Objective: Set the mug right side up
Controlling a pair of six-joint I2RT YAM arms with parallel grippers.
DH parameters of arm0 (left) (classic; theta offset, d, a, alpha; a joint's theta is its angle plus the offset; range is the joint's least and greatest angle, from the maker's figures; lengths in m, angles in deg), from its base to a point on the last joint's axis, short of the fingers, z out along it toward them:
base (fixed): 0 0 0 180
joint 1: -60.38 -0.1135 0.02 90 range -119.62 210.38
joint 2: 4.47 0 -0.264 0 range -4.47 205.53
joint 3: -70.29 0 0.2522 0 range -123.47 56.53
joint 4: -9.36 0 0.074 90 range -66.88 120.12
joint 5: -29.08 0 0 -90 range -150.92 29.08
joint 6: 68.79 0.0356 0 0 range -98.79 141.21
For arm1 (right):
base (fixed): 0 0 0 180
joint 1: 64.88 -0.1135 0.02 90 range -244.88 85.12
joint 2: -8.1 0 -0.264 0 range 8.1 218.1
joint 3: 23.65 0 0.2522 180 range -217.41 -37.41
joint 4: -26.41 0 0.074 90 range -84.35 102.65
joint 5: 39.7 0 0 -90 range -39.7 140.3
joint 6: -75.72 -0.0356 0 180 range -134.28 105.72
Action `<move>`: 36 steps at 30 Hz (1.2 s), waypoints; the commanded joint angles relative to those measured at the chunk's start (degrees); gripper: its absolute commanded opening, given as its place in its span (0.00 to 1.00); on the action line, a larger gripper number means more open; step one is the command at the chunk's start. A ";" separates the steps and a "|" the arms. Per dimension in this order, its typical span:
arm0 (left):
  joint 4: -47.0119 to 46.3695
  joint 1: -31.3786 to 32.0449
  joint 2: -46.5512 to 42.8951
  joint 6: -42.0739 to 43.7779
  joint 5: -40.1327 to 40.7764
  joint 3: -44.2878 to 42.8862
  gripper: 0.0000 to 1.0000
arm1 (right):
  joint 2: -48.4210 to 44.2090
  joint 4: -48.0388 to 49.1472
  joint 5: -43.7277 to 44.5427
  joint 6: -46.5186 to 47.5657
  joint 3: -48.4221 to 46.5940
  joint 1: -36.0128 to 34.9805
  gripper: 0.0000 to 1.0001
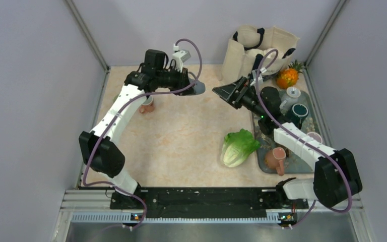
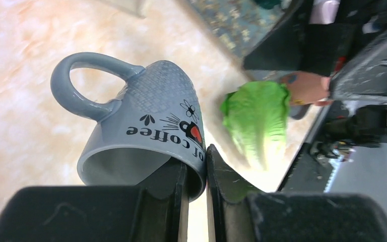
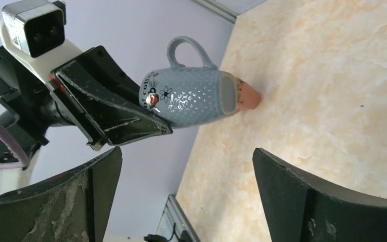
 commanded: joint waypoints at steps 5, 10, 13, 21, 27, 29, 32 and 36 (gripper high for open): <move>25.43 -3.69 -3.34 24.77 19.24 -4.21 0.00 | -5.06 -19.72 8.22 18.26 -4.73 -0.51 0.99; 35.74 -7.90 -10.21 36.12 30.73 6.30 0.00 | -8.42 -29.86 12.28 27.00 -6.73 -0.51 0.99; 38.36 -12.65 -12.43 39.08 36.34 12.92 0.00 | -10.03 -32.14 13.39 29.18 -6.39 -0.56 0.99; 29.83 -24.47 -11.99 43.38 45.08 23.97 0.00 | -10.45 -33.51 13.08 32.13 -6.17 -0.54 0.99; 22.90 -29.27 -6.63 44.40 44.90 25.48 0.00 | -10.68 -34.51 13.60 33.24 -6.06 -0.51 0.99; 20.82 -30.10 -4.64 44.39 45.48 25.61 0.00 | -10.72 -34.64 13.81 33.34 -6.01 -0.54 0.99; 17.97 -31.54 -2.07 44.31 44.16 25.76 0.00 | -11.01 -34.85 14.08 33.61 -6.06 -0.59 0.99; 15.85 -33.00 0.19 43.90 42.50 25.89 0.00 | -11.35 -35.28 14.38 33.74 -6.16 -0.57 0.99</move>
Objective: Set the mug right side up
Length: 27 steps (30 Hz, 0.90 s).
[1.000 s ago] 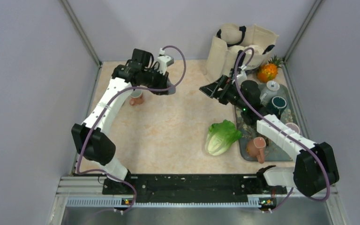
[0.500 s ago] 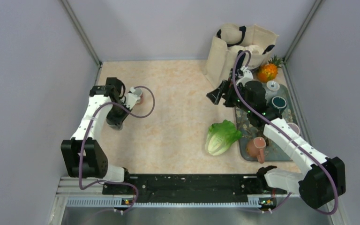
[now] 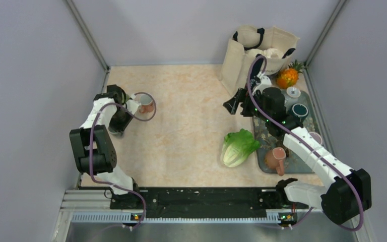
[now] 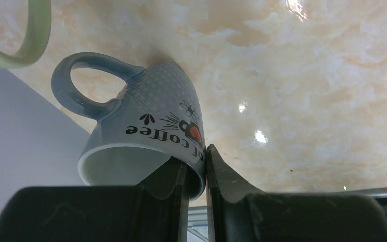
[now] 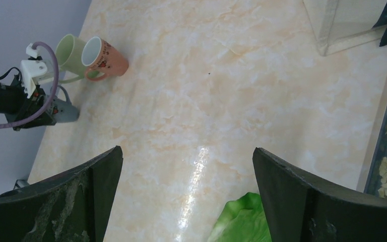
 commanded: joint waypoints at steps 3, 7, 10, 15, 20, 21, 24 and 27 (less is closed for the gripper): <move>-6.42 -2.40 1.21 -0.53 -2.79 0.42 0.00 | -2.22 -0.61 1.33 1.55 -2.42 -0.57 0.99; -7.14 -2.93 2.07 -1.20 -5.42 0.52 0.04 | -2.57 -1.35 2.27 1.99 -3.02 -0.50 0.99; -8.24 -3.06 2.54 -2.34 -5.95 0.75 0.15 | -2.66 -2.66 3.98 2.29 -3.39 -0.48 0.99; -8.48 -3.38 1.86 -3.20 -7.19 0.90 0.41 | -2.51 -7.29 12.63 4.23 -4.63 -0.32 0.99; -5.57 -3.37 -0.35 -3.75 -9.13 -1.69 0.51 | -1.85 -13.21 23.78 8.08 -7.06 2.00 0.99; -4.41 -3.38 -0.90 -4.01 -9.71 -2.59 0.51 | -1.52 -13.97 25.83 8.50 -7.13 3.21 0.99; -1.06 -3.37 -2.68 -4.57 -12.09 -5.43 0.53 | -0.30 -13.90 31.05 8.79 -5.68 9.25 0.96; 1.42 -3.27 -5.04 -5.12 -14.65 -7.59 0.54 | 2.95 -10.43 35.99 8.90 -3.39 13.94 0.82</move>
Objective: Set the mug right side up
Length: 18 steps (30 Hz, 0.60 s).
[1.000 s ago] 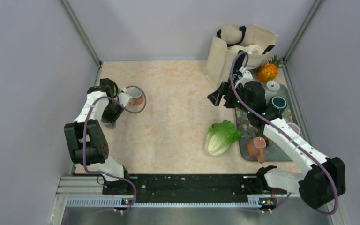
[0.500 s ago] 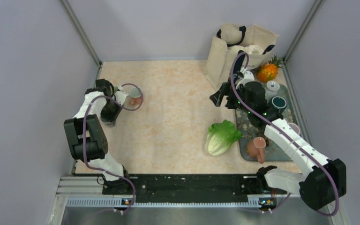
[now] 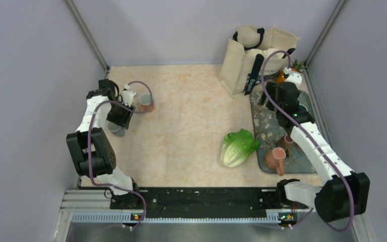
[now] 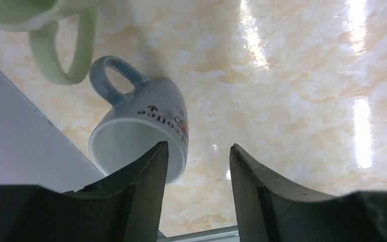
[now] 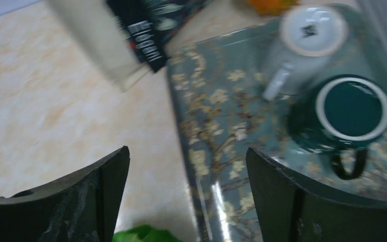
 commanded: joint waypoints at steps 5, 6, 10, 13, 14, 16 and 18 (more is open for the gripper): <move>6.66 0.05 -10.04 -4.08 -9.42 -6.82 0.54 | 11.54 10.40 17.68 1.11 0.75 6.65 0.66; 6.82 0.12 -11.31 -4.52 -10.41 -6.63 0.54 | 12.87 12.00 18.49 0.74 0.73 6.96 0.65; 6.41 0.42 -15.89 -4.94 -14.73 -4.80 0.55 | 18.00 16.10 20.71 0.05 -0.13 9.40 0.61; 5.43 0.47 -18.35 -4.61 -17.50 -3.29 0.56 | 22.39 16.33 20.31 -0.60 -2.02 11.37 0.59; 5.32 0.47 -18.94 -4.63 -18.21 -3.18 0.56 | 23.74 16.45 20.22 -0.75 -2.45 11.71 0.57; 5.31 0.47 -19.37 -4.70 -19.29 -3.49 0.56 | 26.60 17.01 20.39 -0.79 -3.09 11.97 0.56; 5.58 0.48 -19.41 -4.68 -19.99 -4.05 0.56 | 29.34 17.04 20.56 -0.75 -3.84 12.14 0.55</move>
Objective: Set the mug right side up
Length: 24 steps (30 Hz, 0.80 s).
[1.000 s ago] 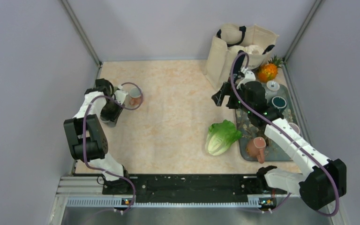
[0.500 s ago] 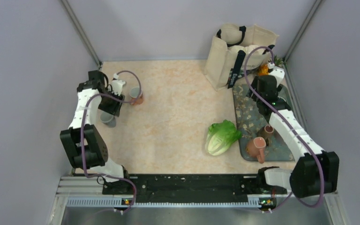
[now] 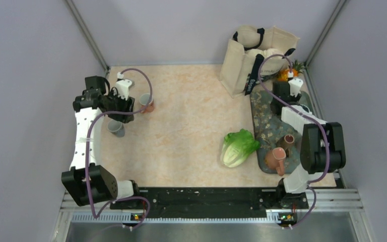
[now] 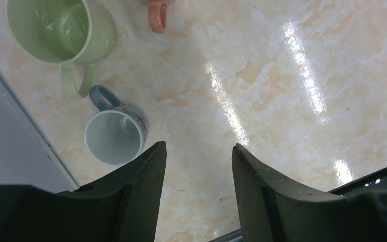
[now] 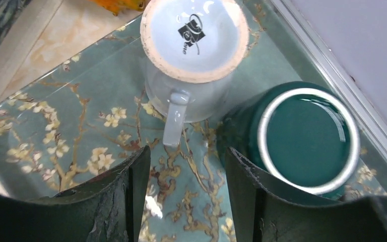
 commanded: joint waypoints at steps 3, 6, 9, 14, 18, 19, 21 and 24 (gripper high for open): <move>0.65 0.20 -1.02 0.08 -5.17 -0.97 0.56 | 6.79 5.07 1.94 -0.53 -4.23 1.02 0.54; 1.15 0.21 -0.79 0.54 -5.07 -1.74 0.56 | 8.45 6.34 1.95 0.49 -4.76 1.13 0.52; 1.76 0.21 -0.42 0.87 -5.19 -2.45 0.56 | 10.00 6.80 2.39 1.08 -5.58 1.43 0.51; 2.14 0.17 0.87 0.69 -5.66 -3.92 0.56 | 12.58 7.22 1.57 1.12 -7.19 2.68 0.49; 2.17 0.17 1.66 0.60 -5.35 -4.59 0.56 | 14.66 7.19 0.97 1.79 -8.98 3.10 0.48; 2.17 0.21 1.83 0.50 -5.13 -4.77 0.56 | 15.15 7.06 0.84 1.83 -9.27 3.19 0.47; 2.21 0.21 1.97 0.37 -4.98 -4.94 0.56 | 15.77 7.16 0.88 2.00 -9.62 3.32 0.43; 2.42 0.17 2.00 0.22 -5.33 -5.09 0.56 | 16.10 7.61 0.69 2.52 -9.70 3.33 0.24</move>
